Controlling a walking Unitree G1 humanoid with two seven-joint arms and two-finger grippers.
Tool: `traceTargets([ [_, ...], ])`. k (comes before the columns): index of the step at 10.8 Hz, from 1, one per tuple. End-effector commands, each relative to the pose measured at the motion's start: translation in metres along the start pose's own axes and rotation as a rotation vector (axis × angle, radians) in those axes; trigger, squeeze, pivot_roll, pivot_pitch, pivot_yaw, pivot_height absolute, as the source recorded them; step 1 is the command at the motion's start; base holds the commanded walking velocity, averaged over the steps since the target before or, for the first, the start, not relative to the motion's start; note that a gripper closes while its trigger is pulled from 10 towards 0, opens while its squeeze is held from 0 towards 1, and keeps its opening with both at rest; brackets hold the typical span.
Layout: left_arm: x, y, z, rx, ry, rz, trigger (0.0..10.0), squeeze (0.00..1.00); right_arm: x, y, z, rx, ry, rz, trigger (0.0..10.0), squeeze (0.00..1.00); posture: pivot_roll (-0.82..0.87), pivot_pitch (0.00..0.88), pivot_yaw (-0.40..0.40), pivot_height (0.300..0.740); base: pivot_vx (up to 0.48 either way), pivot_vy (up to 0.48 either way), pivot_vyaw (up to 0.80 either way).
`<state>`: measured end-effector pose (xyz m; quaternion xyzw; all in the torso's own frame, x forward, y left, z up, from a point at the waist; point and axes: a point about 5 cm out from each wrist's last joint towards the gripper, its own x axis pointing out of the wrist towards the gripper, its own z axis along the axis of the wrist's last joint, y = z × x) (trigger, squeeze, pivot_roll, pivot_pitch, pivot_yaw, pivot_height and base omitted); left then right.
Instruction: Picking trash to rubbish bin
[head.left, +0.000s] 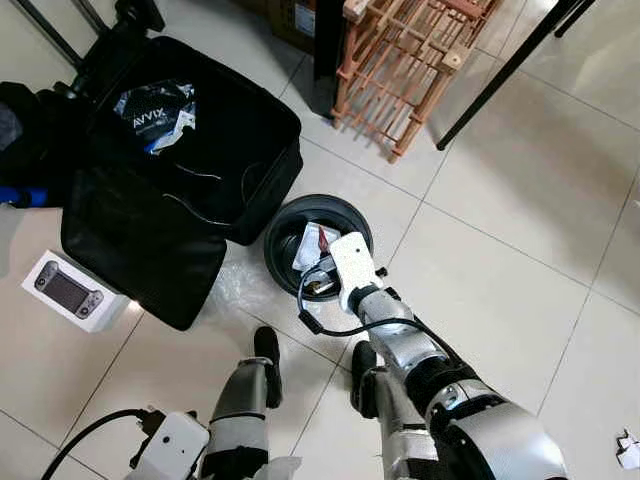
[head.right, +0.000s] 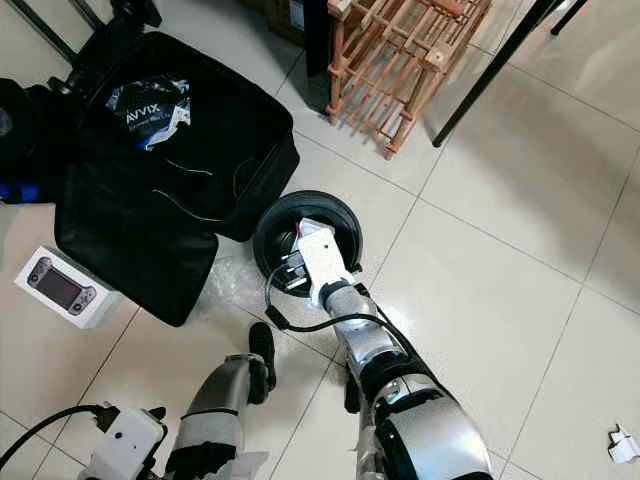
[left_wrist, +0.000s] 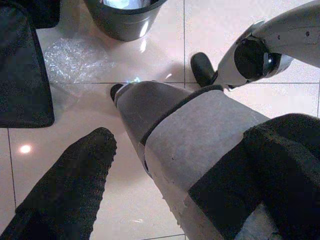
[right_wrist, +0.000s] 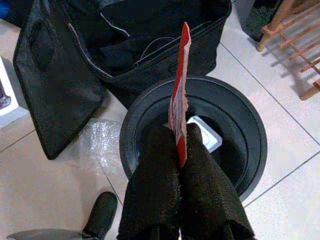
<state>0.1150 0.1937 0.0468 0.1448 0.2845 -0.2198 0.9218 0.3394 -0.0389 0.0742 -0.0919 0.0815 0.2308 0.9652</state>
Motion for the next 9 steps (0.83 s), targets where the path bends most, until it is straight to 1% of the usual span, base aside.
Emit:
traceTargets([
  [1,-0.006,-0.0011,-0.0209,-0.019,0.106,0.027,10.0,0.0,-0.0056,0.0083,-0.0166,0.039,0.053,0.019,10.0,0.0,0.28,0.655,-0.015,0.74,0.0,0.0,0.0],
  [3,-0.0074,-0.0026,-0.0205,-0.016,0.108,0.025,10.0,0.0,-0.0033,0.0097,-0.0133,0.045,0.053,0.02,10.0,0.0,0.28,0.655,-0.015,0.74,0.0,0.0,0.0],
  [4,-0.0083,-0.0033,-0.0196,-0.015,0.108,0.025,10.0,0.0,-0.0021,0.0107,-0.0113,0.056,0.05,0.021,10.0,0.4,0.28,0.657,-0.013,0.74,0.0,0.0,0.0],
  [5,-0.0086,-0.0035,-0.0189,-0.015,0.108,0.025,10.0,0.0,-0.0018,0.0115,-0.0108,0.07,0.05,0.023,10.0,1.0,0.28,0.657,-0.013,0.74,0.0,0.0,0.0],
  [7,-0.0086,-0.0042,-0.0182,-0.014,0.108,0.024,10.0,0.0,-0.0026,0.0132,-0.0127,0.09,0.053,0.026,10.0,1.0,0.28,0.657,-0.013,0.74,0.0,0.0,0.0],
  [9,-0.0087,-0.0045,-0.0164,-0.011,0.106,0.022,10.0,0.0,-0.0049,0.0115,-0.017,0.089,0.059,0.028,10.0,1.0,0.28,0.656,-0.013,0.74,0.0,0.0,0.0],
])
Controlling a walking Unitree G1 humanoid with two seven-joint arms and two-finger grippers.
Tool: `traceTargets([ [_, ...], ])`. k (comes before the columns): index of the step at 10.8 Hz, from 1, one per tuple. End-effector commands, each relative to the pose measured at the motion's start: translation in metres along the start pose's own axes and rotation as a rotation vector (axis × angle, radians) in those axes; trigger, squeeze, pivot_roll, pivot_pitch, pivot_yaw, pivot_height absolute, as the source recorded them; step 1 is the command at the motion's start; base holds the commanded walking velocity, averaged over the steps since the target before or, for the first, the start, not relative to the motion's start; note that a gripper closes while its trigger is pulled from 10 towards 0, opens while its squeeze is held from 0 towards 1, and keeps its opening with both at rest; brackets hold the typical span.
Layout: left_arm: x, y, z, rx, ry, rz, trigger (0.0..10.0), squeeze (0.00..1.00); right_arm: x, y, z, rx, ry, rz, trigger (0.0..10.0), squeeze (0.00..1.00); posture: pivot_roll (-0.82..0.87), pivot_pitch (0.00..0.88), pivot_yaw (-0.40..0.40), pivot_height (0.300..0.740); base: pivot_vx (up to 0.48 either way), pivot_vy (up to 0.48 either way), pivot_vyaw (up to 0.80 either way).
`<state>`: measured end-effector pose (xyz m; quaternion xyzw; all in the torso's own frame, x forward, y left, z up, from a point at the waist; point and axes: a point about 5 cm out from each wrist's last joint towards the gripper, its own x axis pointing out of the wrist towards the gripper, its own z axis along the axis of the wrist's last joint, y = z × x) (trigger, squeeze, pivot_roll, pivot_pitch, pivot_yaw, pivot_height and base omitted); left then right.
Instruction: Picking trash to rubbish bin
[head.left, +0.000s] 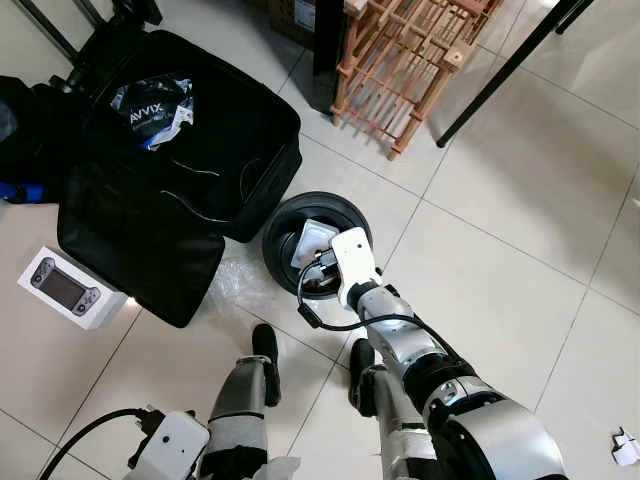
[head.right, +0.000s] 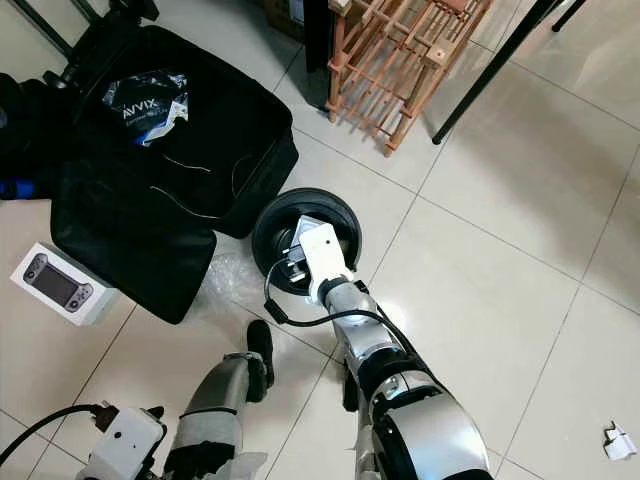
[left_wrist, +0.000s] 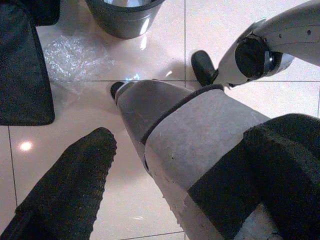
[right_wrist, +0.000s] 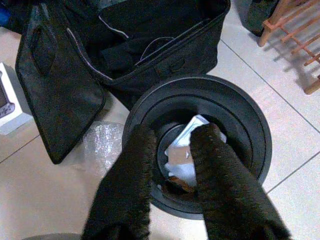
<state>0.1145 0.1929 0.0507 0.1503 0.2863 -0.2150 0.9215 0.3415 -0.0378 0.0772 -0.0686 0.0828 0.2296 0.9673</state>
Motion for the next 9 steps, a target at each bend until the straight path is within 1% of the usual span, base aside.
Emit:
traceTargets([
  [1,-0.006,-0.003,-0.018,-0.012,0.097,0.008,10.0,0.0,-0.009,0.007,-0.025,0.041,0.075,0.022,10.0,1.0,0.28,0.653,-0.01,0.74,0.0,0.0,0.0],
  [4,-0.004,-0.001,-0.016,-0.003,0.095,0.006,10.0,0.0,-0.011,0.001,-0.028,0.039,0.08,0.007,10.0,1.0,0.27,0.645,-0.006,0.74,0.0,0.0,0.0],
  [6,0.002,0.0,-0.014,-0.001,0.089,0.007,10.0,0.0,-0.011,-0.002,-0.025,0.034,0.069,-0.003,10.0,1.0,0.27,0.622,-0.004,0.74,0.0,0.0,0.0],
  [7,0.007,0.002,-0.014,0.005,0.084,0.007,10.0,0.0,-0.011,-0.007,-0.024,0.021,0.054,-0.027,10.0,1.0,0.26,0.599,-0.003,0.74,0.0,0.0,0.0],
  [8,0.014,0.003,-0.011,0.012,0.067,0.011,10.0,0.0,-0.014,-0.015,-0.026,0.011,0.049,-0.051,10.0,1.0,0.25,0.571,-0.005,0.74,0.0,0.0,0.0],
  [9,0.023,0.007,-0.007,0.014,0.048,0.019,10.0,0.0,-0.019,-0.024,-0.029,-0.011,0.042,-0.069,10.0,1.0,0.24,0.541,-0.01,0.74,0.0,0.0,0.0],
])
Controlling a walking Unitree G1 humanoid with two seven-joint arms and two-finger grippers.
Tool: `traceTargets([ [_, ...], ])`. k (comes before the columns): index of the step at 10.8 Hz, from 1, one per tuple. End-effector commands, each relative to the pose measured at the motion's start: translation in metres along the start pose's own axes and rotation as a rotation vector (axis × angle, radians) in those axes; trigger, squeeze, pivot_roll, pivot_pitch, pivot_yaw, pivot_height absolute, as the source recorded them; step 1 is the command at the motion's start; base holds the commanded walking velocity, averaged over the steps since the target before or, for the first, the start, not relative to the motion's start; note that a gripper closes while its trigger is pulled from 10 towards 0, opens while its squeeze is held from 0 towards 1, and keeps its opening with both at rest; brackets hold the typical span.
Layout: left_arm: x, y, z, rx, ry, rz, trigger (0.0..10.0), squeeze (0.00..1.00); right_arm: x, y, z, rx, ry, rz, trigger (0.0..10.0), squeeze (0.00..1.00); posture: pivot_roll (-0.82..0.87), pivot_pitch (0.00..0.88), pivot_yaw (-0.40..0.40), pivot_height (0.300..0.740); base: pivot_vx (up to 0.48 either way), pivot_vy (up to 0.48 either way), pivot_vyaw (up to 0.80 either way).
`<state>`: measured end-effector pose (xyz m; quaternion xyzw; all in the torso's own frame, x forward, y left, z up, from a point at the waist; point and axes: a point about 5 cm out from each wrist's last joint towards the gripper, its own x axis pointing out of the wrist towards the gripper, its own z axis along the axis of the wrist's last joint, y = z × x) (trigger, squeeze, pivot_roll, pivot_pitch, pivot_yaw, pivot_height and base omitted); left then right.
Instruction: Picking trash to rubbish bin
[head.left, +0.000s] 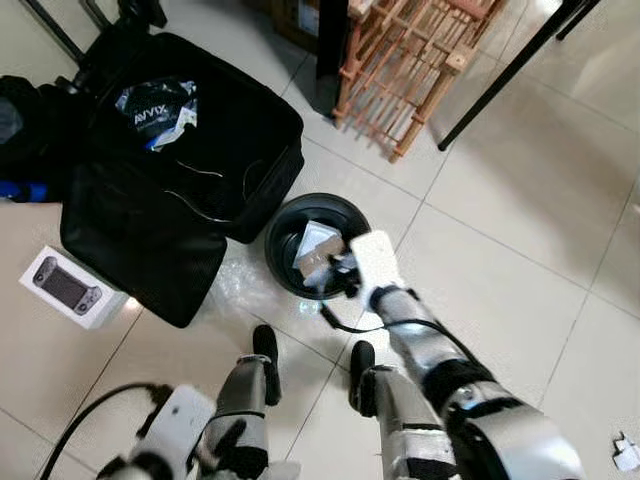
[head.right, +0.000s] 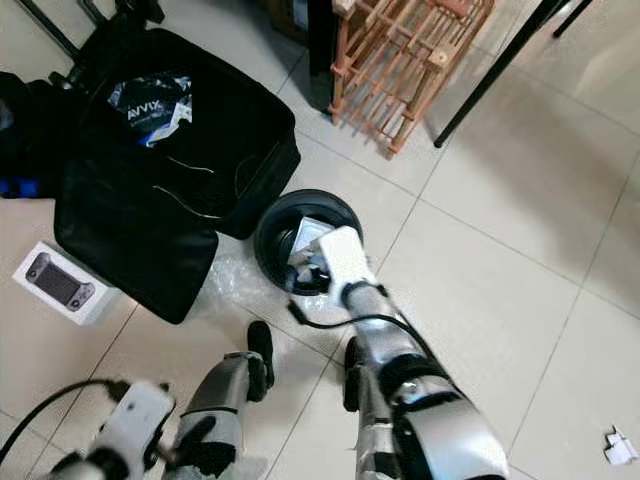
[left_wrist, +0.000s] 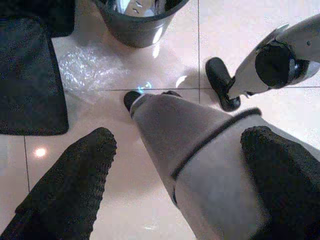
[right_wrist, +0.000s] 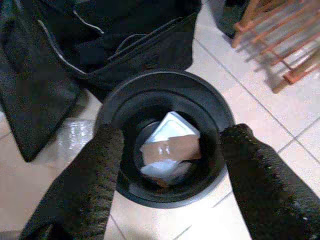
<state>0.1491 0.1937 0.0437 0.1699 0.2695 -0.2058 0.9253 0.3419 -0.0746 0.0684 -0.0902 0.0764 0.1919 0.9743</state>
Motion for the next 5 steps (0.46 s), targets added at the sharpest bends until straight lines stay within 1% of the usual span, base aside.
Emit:
traceTargets([
  [1,0.001,-0.007,-0.015,-0.014,0.061,-0.017,10.0,0.0,-0.008,0.002,-0.016,0.005,0.036,-0.003,10.0,1.0,0.23,0.52,-0.01,0.74,0.0,0.0,0.0],
  [2,0.012,-0.003,-0.013,-0.003,0.046,-0.019,10.0,0.0,-0.011,-0.005,-0.019,-0.005,0.035,-0.027,10.0,1.0,0.2,0.473,-0.009,0.74,0.0,0.0,0.0],
  [3,0.03,0.004,-0.006,0.026,0.022,-0.014,10.0,0.0,-0.015,-0.012,-0.019,-0.032,0.001,-0.028,10.0,0.98,0.16,0.428,0.002,0.74,0.0,0.0,0.0],
  [4,0.038,0.008,-0.003,0.044,0.014,-0.008,10.0,0.0,-0.017,-0.014,-0.019,-0.057,-0.017,-0.019,10.0,0.69,0.15,0.409,0.009,0.74,0.0,0.0,0.0],
  [5,0.052,0.012,0.006,0.062,-0.014,-0.009,10.0,0.0,-0.023,-0.024,-0.019,-0.078,-0.045,-0.046,10.0,0.19,0.12,0.369,0.024,0.74,0.0,0.0,0.0],
])
